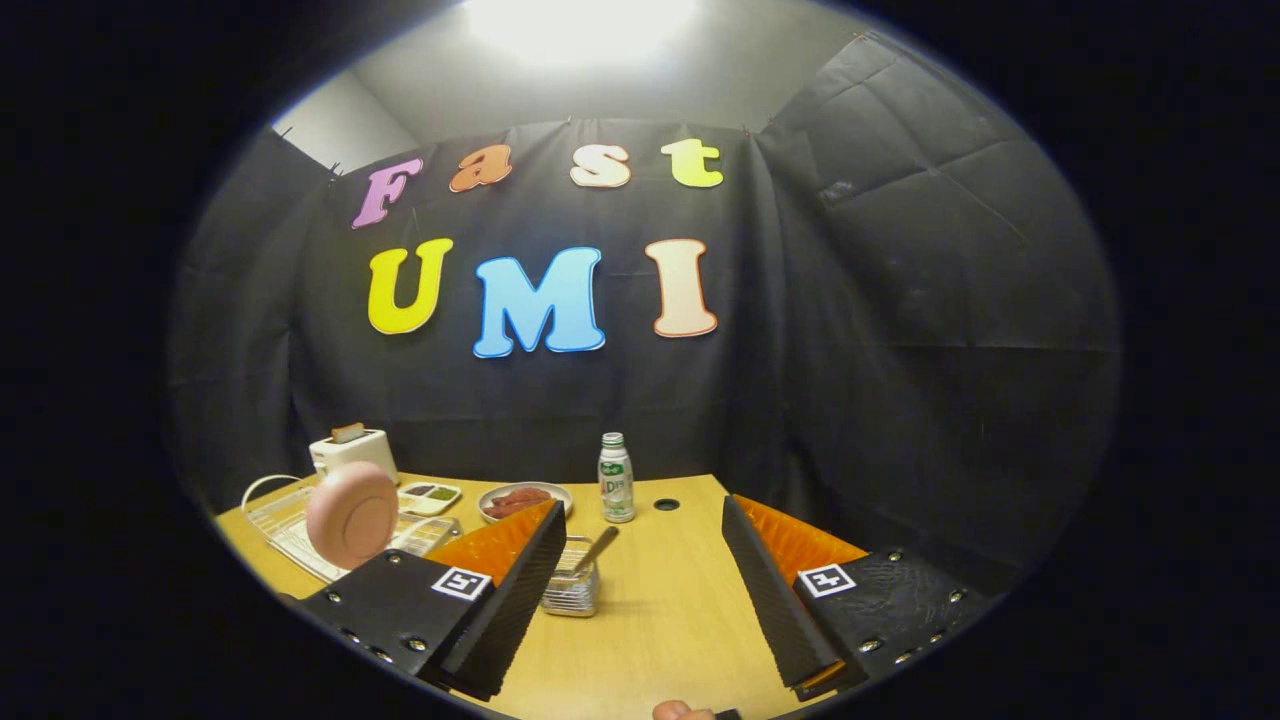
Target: Take the plate from the dish rack, then take the spoon from the basket and place it into the plate.
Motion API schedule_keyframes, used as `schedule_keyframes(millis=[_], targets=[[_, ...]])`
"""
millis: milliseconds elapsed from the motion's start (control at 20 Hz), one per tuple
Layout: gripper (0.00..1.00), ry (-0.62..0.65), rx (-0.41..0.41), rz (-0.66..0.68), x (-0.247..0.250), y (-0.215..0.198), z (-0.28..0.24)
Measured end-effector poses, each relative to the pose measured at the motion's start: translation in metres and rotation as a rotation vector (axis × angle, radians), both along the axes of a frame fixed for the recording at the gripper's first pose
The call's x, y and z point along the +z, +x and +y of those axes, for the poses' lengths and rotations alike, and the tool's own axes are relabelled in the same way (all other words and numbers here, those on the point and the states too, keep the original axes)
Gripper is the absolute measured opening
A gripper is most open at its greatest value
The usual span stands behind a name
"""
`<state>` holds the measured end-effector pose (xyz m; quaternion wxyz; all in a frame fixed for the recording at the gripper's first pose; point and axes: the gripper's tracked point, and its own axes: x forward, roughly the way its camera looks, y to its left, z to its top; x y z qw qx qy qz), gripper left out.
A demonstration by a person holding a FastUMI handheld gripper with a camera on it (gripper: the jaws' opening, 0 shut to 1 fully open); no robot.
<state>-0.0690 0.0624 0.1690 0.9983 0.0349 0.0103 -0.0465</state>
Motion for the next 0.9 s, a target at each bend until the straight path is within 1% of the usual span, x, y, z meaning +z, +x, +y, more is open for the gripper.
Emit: schedule_keyframes(millis=[100,250,600,750,900], targets=[[0.96,0.026,0.024,0.011,0.011,0.002,0.029],[0.96,0.036,0.088,0.036,0.025,0.011,0.079],[0.96,0.021,0.292,0.152,0.041,0.056,0.198],[0.96,0.036,0.353,0.248,0.026,0.083,0.238],[0.96,0.047,0.384,0.375,0.005,0.108,0.264]])
